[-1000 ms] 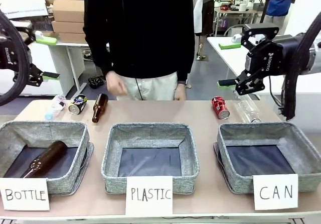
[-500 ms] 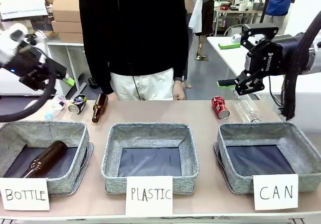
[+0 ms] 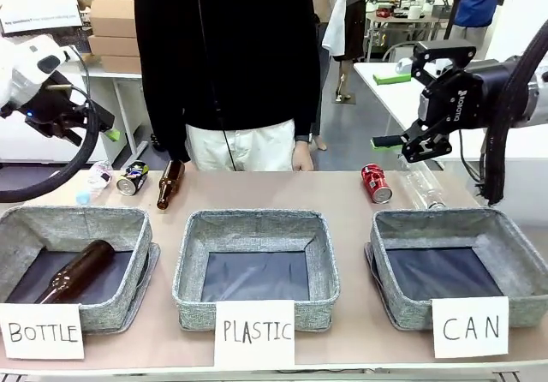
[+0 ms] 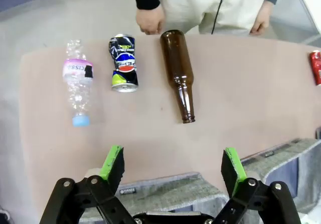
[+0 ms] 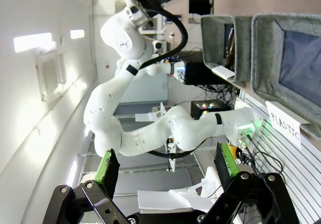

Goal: Sort the can waste into the basket.
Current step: Pick up the can waste from the table and place it in the right Fabric basket.

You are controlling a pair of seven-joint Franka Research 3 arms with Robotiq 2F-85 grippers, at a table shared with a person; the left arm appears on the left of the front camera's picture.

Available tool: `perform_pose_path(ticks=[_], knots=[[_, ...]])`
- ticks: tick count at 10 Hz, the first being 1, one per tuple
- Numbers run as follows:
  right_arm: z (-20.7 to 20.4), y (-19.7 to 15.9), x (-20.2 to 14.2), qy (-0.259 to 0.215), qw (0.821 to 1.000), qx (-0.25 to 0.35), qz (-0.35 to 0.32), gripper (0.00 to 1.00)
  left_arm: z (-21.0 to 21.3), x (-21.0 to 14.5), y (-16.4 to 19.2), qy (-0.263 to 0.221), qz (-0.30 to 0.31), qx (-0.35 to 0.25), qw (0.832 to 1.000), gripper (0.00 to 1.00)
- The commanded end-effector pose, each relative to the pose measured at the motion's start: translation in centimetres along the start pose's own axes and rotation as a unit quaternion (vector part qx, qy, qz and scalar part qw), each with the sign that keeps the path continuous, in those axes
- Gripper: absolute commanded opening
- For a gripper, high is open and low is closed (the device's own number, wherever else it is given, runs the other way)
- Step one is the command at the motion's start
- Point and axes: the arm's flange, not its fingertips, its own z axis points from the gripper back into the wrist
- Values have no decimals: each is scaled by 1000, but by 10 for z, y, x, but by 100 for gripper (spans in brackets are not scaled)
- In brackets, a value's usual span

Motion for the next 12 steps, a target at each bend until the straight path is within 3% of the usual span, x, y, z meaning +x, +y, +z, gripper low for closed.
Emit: perform_pose_path(ticks=[1,2,4,5,12], knots=[[-1,0,1,1,1000,2,14,100,-22,23,6,72,-64,-5,995,100],[-1,0,1,1,1000,2,14,100,-68,55,18,80,-13,33,996,100],[-1,0,1,1,1000,2,14,100,-145,74,17,136,-48,-56,988,100],[-1,0,1,1,1000,2,14,100,-165,78,25,141,-23,-5,990,100],[-1,0,1,1,1000,2,14,100,-234,58,62,183,19,61,981,100]])
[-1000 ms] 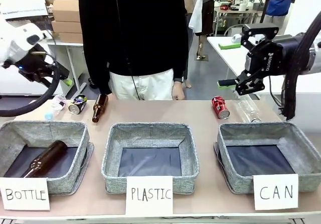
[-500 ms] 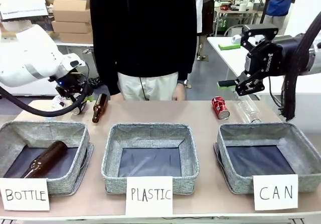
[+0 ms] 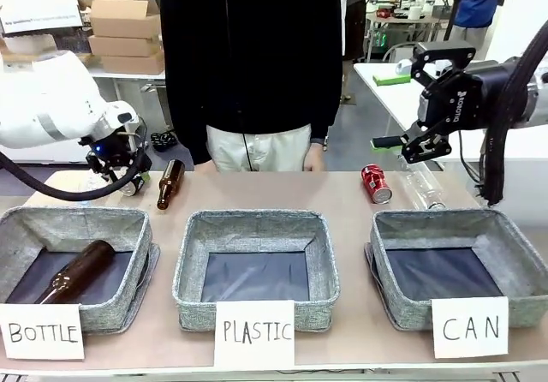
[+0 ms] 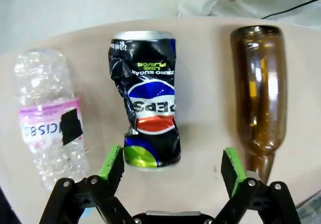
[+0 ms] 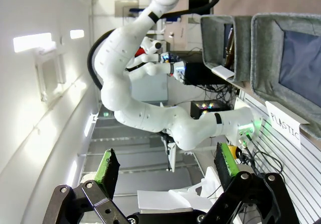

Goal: Sort the can waste into the basket.
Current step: Pick up the can waste from the table and place it in the right Fabric basket.

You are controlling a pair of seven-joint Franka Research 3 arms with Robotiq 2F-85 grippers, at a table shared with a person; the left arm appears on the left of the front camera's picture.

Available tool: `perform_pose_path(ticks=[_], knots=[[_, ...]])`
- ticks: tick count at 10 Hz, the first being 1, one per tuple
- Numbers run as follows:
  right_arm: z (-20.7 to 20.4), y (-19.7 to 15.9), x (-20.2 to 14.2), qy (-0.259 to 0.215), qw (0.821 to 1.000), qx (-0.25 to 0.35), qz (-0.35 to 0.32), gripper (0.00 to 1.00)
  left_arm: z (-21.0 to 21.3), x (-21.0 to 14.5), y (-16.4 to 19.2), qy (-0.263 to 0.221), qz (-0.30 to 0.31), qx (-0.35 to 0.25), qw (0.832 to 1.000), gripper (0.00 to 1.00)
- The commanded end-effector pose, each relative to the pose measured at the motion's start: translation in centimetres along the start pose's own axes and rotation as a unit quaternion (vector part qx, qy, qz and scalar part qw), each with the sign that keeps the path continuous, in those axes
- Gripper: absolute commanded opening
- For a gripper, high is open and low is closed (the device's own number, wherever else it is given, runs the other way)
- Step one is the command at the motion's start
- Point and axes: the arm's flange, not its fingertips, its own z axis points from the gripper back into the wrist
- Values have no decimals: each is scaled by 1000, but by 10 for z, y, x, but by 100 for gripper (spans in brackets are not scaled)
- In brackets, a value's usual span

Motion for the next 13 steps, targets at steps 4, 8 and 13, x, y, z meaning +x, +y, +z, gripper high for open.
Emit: perform_pose_path(ticks=[4,8,13], knots=[[-1,0,1,1,1000,3,14,100,-32,17,7,-6,-8,31,999,100],[-1,0,1,1,1000,3,14,100,-33,18,7,12,-3,43,999,5],[-1,0,1,1,1000,3,14,100,-27,18,5,4,-5,38,999,0]])
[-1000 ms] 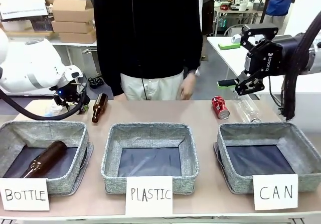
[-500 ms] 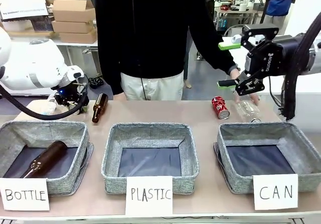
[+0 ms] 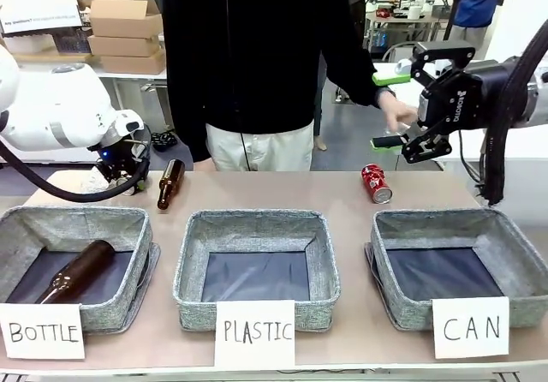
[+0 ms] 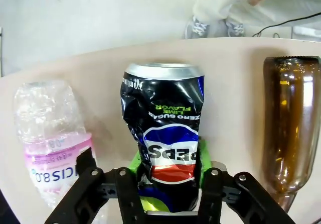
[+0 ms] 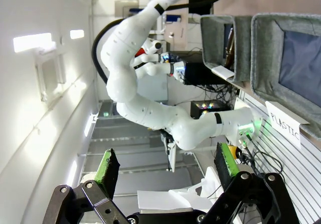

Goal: Sort the can waste into the basket.
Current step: Pick up the can waste from the table and place it in the right Fabric basket.

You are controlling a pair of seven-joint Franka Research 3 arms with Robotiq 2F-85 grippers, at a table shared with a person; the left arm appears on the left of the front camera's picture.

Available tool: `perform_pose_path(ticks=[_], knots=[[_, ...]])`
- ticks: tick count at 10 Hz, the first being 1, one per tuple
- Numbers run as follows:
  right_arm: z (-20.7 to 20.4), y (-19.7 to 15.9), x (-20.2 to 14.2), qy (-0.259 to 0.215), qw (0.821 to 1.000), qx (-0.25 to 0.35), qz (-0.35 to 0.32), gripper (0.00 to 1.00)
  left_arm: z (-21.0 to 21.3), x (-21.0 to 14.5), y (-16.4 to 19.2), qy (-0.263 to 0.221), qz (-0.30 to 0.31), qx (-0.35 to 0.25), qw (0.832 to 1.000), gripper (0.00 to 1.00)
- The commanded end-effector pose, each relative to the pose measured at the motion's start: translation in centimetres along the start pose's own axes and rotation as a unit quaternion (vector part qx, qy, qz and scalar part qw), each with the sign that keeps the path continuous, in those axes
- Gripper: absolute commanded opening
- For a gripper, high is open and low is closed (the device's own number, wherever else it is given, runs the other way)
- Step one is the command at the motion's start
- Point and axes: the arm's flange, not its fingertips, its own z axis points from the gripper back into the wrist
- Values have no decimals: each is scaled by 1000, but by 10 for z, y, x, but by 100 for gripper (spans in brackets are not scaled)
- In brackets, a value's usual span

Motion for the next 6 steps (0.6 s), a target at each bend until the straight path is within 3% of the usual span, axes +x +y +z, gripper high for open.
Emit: perform_pose_path(ticks=[1,3,5,6], knots=[[-1,0,1,1,1000,3,14,100,4,-3,-2,4,8,1,1000,0],[-1,0,1,1,1000,3,14,100,37,-9,-4,-15,17,-16,1000,0],[-1,0,1,1,1000,3,14,100,138,-32,-4,-74,5,-50,996,0],[-1,0,1,1,1000,3,14,100,190,-57,-6,-48,-6,-80,996,0]])
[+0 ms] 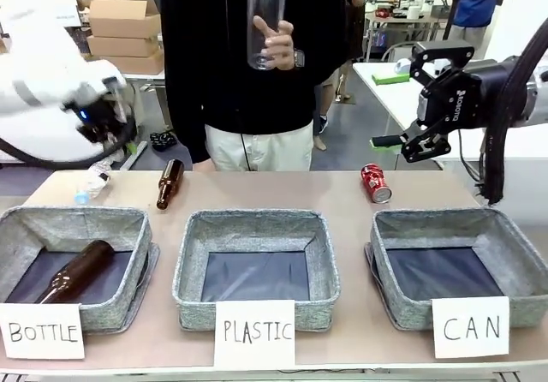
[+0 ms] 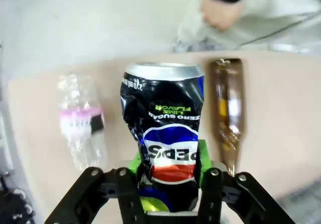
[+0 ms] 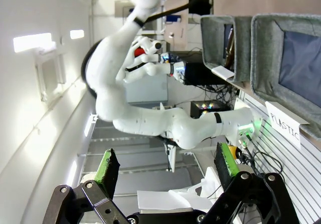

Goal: Sort the can waste into the basket.
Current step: Pick up the can waste from the table and place it in the right Fabric basket.

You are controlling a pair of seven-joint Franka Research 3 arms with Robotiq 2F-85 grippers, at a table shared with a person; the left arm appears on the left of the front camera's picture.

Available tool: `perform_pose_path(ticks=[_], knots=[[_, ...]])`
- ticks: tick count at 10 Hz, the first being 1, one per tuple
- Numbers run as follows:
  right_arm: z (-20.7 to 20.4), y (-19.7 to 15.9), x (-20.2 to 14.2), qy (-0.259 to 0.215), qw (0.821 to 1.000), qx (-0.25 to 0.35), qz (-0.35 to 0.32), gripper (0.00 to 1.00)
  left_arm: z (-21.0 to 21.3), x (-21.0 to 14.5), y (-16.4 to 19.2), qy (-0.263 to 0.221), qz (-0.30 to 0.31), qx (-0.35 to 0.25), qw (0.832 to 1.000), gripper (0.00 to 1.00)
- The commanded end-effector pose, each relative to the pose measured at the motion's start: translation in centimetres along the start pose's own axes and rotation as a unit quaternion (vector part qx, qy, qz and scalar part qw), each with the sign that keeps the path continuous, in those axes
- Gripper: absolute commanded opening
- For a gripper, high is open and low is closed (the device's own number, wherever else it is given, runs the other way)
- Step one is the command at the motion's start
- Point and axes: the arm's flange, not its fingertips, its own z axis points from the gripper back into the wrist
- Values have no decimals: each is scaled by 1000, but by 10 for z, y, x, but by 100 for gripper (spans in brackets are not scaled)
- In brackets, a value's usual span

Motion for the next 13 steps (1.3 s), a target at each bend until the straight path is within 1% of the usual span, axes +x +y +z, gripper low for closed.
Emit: perform_pose_path(ticks=[1,3,4,5,6,7,8,9,10,12,13], knots=[[-1,0,1,1,1000,3,13,100,104,-62,-5,25,-55,-83,995,0],[-1,0,1,1,1000,3,13,100,173,-131,-10,0,-103,-89,991,0],[-1,0,1,1,1000,3,13,100,206,-176,-14,-26,-128,-99,987,0],[-1,0,1,1,1000,3,13,100,228,-211,-16,-39,-165,-124,978,0],[-1,0,1,1,1000,3,13,100,248,-252,-16,-85,-168,-100,977,0],[-1,0,1,1,1000,3,13,100,255,-272,-14,-106,-171,-99,975,0],[-1,0,1,1,1000,3,13,100,256,-286,-10,-107,-173,-115,972,0],[-1,0,1,1,1000,3,13,100,248,-285,-4,-108,-150,-110,977,0],[-1,0,1,1,1000,3,13,100,263,-277,-13,-94,-168,-112,975,0],[-1,0,1,1,1000,3,13,100,263,-277,-13,-94,-168,-112,975,0],[-1,0,1,1,1000,3,13,100,261,-290,-12,-102,-171,-115,973,44]])
